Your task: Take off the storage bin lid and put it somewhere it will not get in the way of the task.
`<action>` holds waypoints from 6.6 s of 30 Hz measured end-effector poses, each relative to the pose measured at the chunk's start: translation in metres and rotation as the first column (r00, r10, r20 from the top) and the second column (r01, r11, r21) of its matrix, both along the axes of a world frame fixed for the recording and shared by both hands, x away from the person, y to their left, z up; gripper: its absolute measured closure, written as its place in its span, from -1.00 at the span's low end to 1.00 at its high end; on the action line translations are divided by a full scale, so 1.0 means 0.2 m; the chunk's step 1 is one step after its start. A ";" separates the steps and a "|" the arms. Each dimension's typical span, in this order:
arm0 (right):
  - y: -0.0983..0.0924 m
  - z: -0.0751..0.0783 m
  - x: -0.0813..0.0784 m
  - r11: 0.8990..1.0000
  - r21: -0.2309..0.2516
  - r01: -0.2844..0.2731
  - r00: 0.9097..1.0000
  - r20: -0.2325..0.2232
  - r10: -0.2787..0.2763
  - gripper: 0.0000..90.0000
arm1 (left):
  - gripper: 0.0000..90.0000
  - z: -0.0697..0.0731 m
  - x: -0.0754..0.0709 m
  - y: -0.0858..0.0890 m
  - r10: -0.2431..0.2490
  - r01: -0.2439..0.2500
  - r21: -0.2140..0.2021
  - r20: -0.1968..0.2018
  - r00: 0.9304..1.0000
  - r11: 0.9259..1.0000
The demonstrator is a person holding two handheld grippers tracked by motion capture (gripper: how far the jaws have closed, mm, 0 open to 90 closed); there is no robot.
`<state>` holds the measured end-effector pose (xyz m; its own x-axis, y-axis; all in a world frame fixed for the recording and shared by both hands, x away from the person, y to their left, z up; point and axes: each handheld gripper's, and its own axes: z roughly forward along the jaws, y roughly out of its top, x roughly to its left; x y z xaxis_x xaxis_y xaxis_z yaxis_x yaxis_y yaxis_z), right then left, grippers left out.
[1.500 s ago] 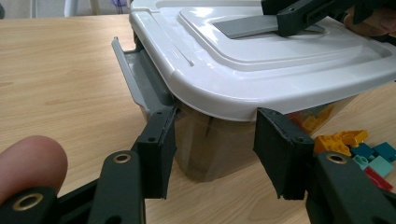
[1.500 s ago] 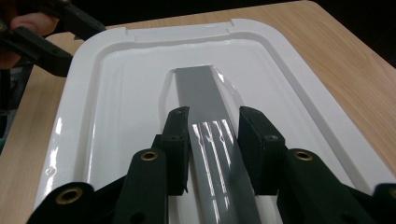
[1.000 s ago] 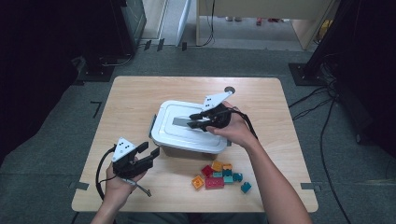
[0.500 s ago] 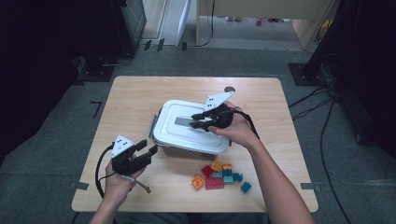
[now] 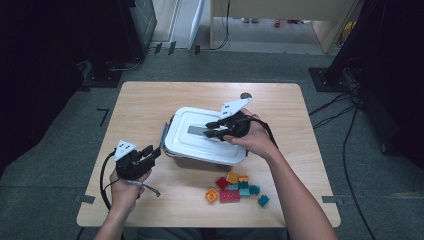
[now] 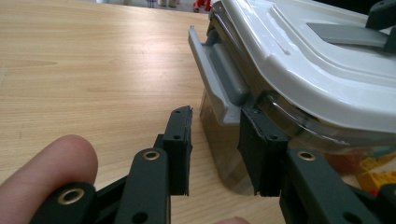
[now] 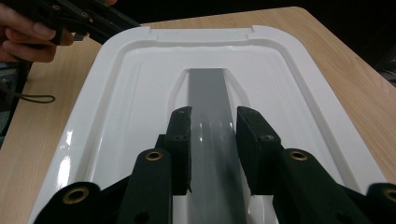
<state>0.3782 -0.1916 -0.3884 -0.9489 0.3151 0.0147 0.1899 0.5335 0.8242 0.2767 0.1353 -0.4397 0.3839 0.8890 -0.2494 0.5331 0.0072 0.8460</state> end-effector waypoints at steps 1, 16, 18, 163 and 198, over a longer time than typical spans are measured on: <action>0.00 0.00 0.00 1.000 -0.001 0.001 1.000 -0.003 -0.001 0.50 | 0.47 0.00 0.01 -0.01 -0.001 0.001 -0.007 0.004 1.000 1.000; -0.01 0.00 -0.01 1.000 0.004 -0.001 1.000 -0.005 0.001 0.50 | 0.90 -0.02 0.03 -0.06 -0.014 0.013 0.033 0.006 1.000 0.999; 0.00 0.00 -0.01 1.000 0.006 -0.001 1.000 -0.005 0.001 0.50 | 0.92 -0.02 0.03 -0.06 -0.018 0.018 0.036 0.007 1.000 0.999; -1.02 -0.47 -0.04 0.679 0.017 0.734 0.679 -0.059 -0.732 0.50 | -0.92 -0.38 -0.09 0.26 0.025 0.001 0.169 -0.150 0.988 0.986; -1.01 -0.54 -0.10 0.676 -0.028 0.736 0.668 -0.134 -0.732 -0.48 | -0.92 -0.39 -0.08 0.27 0.012 0.013 0.155 -0.159 0.987 0.988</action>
